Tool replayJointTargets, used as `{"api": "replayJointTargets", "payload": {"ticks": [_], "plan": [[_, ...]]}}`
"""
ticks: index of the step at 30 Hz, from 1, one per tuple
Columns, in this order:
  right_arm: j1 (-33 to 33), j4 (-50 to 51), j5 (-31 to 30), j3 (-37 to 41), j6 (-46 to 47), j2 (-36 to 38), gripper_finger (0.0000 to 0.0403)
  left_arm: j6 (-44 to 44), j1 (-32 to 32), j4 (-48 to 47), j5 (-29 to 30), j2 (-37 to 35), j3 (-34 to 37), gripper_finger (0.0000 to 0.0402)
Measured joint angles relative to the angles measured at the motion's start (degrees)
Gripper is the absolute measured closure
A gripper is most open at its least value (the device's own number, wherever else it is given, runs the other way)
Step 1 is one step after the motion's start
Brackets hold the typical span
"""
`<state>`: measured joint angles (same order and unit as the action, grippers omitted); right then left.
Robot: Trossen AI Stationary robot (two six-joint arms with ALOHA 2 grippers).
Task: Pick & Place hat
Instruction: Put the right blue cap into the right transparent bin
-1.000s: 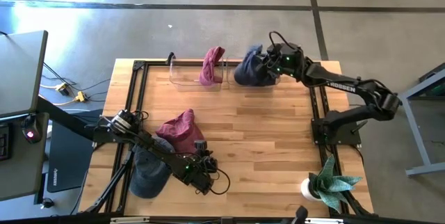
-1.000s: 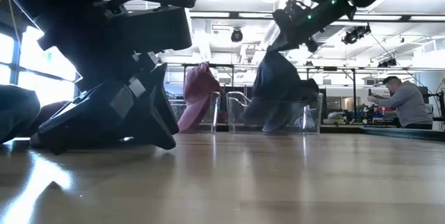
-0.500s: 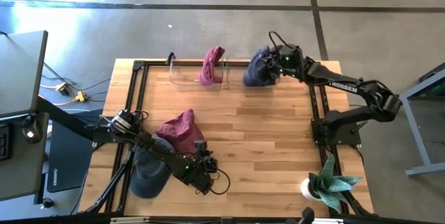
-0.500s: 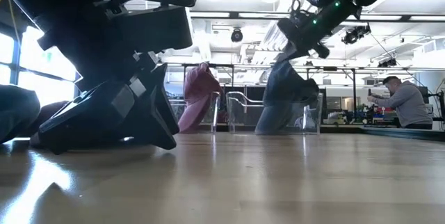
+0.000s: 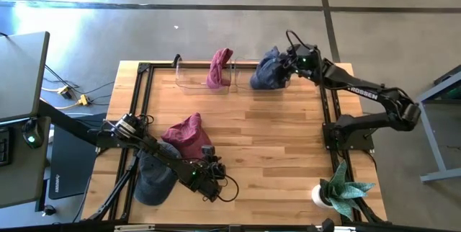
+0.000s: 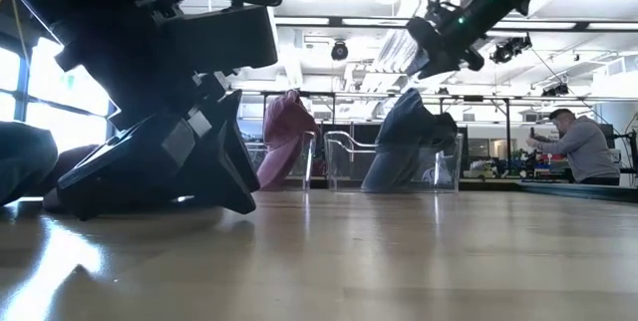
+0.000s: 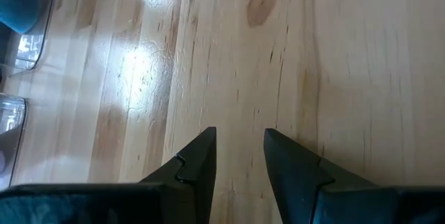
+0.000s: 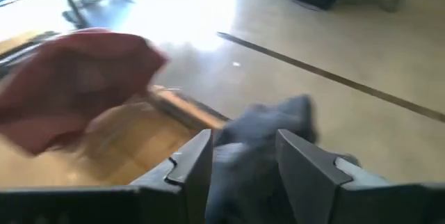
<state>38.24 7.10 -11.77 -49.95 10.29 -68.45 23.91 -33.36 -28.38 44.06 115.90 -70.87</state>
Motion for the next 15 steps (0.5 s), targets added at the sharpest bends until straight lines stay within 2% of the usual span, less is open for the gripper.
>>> {"api": "replayJointTargets", "payload": {"ticks": [3, 5, 7, 10, 15], "plan": [[-1.62, -2.58, 4.71, 0.00, -1.30, -1.19, 0.0250, -0.09, 0.01, 0.00, 0.01, 0.00, 0.00, 0.0285], [-2.38, -4.81, 9.58, -0.02, -1.31, -3.28, 0.0259, -0.09, 0.02, 0.06, 0.23, 0.00, 0.00, 0.0285], [-2.84, -6.30, 11.78, -0.02, -1.36, -5.97, 0.0273, -0.11, 0.38, 0.28, 0.41, 0.00, 0.02, 0.0285], [-2.24, -4.45, 11.80, -0.02, -1.36, -10.08, 0.0301, -0.09, 1.03, 0.43, -0.59, 0.00, 0.01, 0.0285], [-0.47, 2.24, 6.62, 0.00, -2.15, -15.13, 0.0350, -0.08, 1.28, 0.44, -1.23, 0.00, 0.02, 0.0285]]}}
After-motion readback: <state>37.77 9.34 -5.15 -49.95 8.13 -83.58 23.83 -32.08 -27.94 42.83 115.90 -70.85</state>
